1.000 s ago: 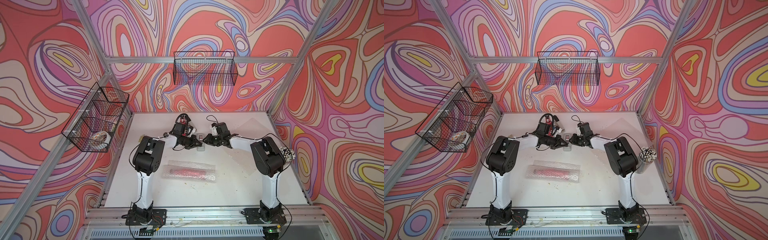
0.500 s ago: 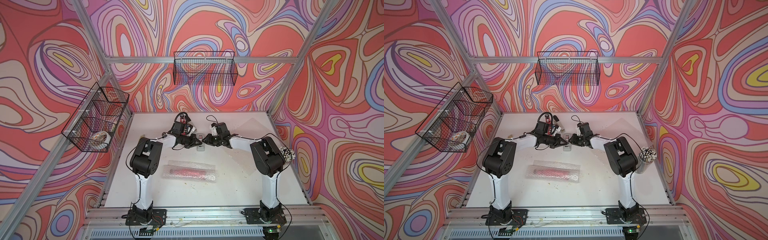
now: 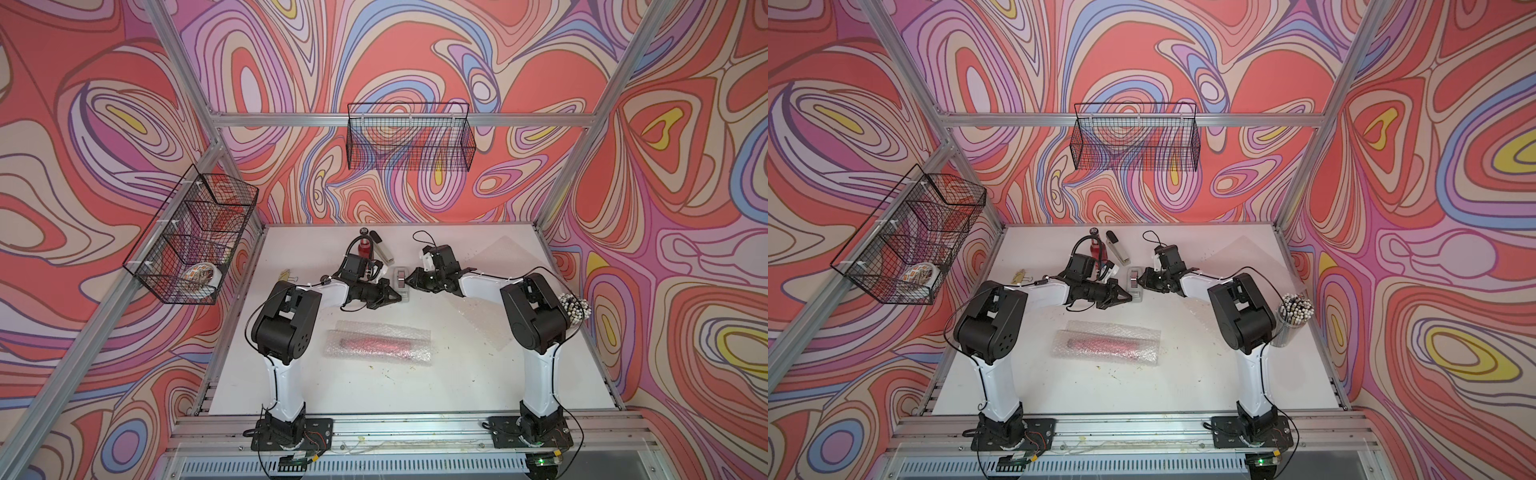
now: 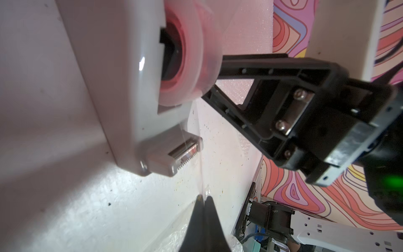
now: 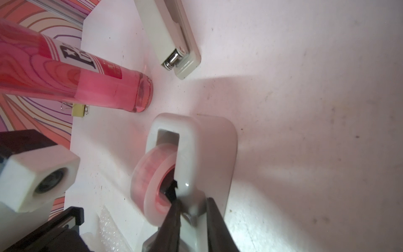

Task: Wrap wine bottles in bubble wrap
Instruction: Tear off the tape using the Tape Cutter.

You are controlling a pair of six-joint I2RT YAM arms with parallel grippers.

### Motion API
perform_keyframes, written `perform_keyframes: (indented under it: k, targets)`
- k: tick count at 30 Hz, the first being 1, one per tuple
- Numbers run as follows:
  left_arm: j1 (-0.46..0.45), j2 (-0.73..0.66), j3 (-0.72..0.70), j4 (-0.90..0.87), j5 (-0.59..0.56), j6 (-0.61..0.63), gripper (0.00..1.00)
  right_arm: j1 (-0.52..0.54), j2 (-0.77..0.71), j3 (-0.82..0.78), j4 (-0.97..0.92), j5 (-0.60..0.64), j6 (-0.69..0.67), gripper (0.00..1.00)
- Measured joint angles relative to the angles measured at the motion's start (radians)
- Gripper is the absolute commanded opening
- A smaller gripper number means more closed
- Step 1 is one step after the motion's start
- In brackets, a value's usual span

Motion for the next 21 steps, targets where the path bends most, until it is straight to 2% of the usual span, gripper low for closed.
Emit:
perform_keyframes:
  k: [10, 21]
  targets:
    - [-0.027, 0.0, -0.042, 0.02, -0.012, -0.003, 0.0, 0.0, 0.0, 0.0, 0.0, 0.0, 0.0, 0.23]
    - [-0.029, 0.047, -0.039, 0.026, -0.069, 0.05, 0.0, 0.0, 0.001, 0.0, 0.0, 0.0, 0.0, 0.23]
